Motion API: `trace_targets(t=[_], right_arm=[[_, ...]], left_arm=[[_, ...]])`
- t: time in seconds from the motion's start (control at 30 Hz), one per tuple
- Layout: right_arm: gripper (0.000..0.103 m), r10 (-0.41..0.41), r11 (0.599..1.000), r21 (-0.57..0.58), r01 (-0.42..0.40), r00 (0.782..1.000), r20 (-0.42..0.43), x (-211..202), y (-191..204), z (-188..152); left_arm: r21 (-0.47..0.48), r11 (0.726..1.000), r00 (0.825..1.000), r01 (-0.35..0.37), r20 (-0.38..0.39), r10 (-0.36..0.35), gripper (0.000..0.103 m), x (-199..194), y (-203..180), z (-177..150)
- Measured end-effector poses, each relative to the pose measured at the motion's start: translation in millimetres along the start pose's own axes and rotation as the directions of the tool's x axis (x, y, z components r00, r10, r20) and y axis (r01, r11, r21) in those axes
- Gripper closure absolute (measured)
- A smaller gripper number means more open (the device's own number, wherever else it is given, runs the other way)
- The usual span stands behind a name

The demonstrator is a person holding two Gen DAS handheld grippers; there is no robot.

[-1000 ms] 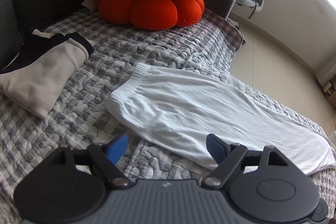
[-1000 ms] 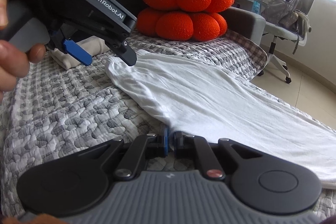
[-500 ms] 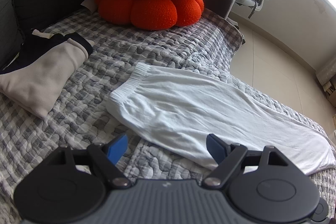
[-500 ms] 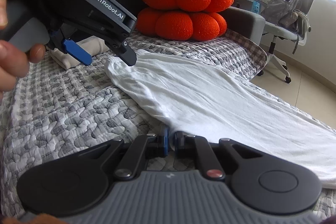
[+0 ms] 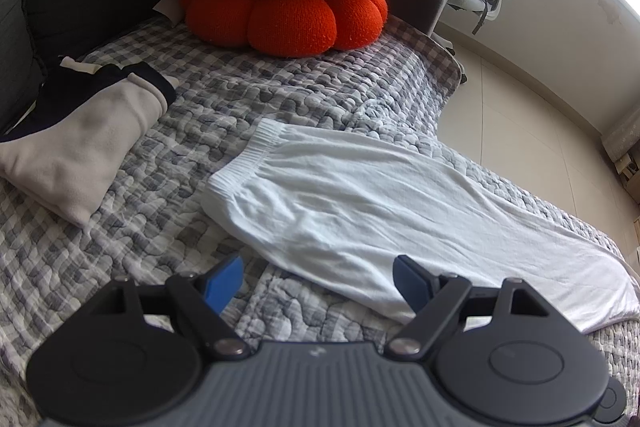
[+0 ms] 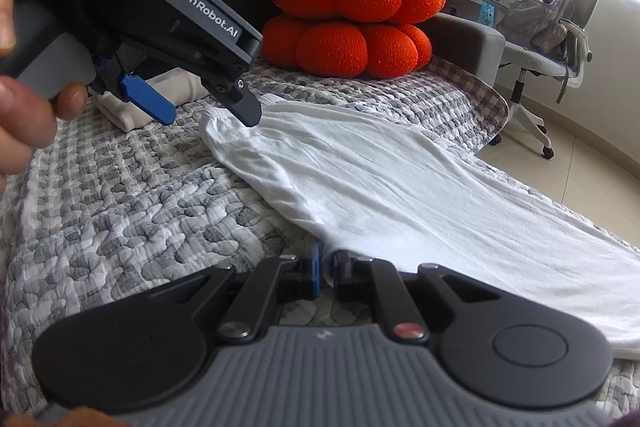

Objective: Fold clothes

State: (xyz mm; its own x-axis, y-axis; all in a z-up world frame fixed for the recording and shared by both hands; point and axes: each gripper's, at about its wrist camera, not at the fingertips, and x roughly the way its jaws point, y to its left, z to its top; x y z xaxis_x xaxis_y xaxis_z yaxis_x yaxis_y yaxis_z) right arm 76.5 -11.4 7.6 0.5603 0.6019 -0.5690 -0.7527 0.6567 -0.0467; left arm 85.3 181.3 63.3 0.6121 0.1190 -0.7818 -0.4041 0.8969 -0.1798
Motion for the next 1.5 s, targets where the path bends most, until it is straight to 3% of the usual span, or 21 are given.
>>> trace_targets(t=[0.93,1.5], right_arm=[[0.087,0.043,0.995,-0.091,-0.043,0.999,0.001,-1,1,-7],[0.093,0.088,0.996,-0.023,-0.087,0.996,0.02,-11,-10,-4]], left_arm=[[0.006,1.0,1.0,0.002,-0.004,-0.002,0.02,1,1,0],[0.003,1.0,1.0,0.006,-0.006,-0.006,0.02,1,3,1]])
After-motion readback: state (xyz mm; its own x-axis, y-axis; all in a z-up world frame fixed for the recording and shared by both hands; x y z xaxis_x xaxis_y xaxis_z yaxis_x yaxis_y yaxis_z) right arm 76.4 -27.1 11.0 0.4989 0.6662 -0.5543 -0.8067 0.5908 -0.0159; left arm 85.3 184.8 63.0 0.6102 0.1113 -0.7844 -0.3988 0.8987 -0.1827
